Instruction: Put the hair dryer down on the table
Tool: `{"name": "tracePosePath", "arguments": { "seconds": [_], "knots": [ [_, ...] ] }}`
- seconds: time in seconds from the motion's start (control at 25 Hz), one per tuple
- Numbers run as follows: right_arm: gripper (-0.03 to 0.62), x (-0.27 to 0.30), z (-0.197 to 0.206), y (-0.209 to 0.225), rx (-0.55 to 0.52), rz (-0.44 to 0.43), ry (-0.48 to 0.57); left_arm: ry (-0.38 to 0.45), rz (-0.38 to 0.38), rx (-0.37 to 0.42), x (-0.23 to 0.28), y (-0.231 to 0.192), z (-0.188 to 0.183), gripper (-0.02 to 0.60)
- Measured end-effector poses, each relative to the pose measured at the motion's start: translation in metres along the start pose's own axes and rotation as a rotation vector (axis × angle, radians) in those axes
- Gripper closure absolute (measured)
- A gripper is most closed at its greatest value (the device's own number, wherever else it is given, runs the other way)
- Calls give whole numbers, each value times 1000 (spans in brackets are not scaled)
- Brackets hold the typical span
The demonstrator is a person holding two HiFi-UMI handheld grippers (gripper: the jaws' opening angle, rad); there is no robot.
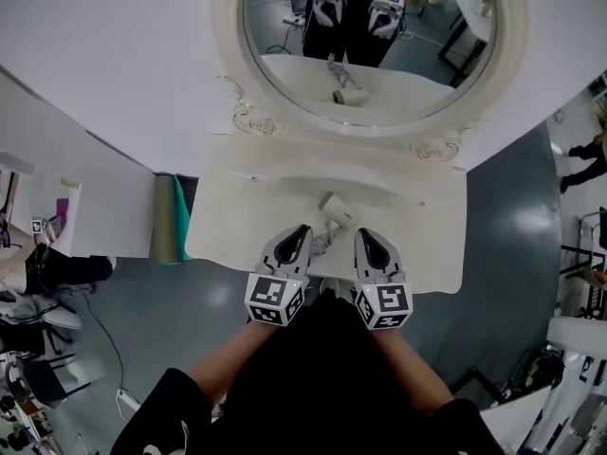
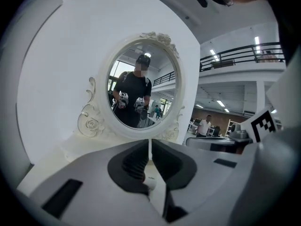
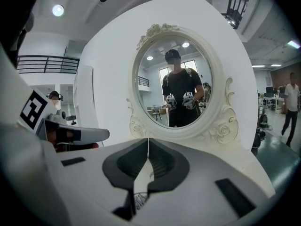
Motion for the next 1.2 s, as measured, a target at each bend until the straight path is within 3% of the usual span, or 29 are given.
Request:
{"name": "tracePosePath", "arguments": {
  "seconds": [0.4,0.8,1.2],
  "knots": [
    [576,10,-26,-50,-55,56,50,27,107,76,-26,-11,-30,568],
    [576,1,-30,-64,-77,132,59,42,182,112,-24,-2,-39,566],
    [576,-1,-34,-66,-67,159,83,35,172,134,-31,-5,-35,568]
  ]
}}
Point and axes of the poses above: the fingertips, and each gripper's own axes: x forward along the fingers, y to its right, z out of its underside, the point moved 4 cm from there along -x, backward along the fingers, and after that the axes turned 13 degrees about -z, right-handed, at the moved point
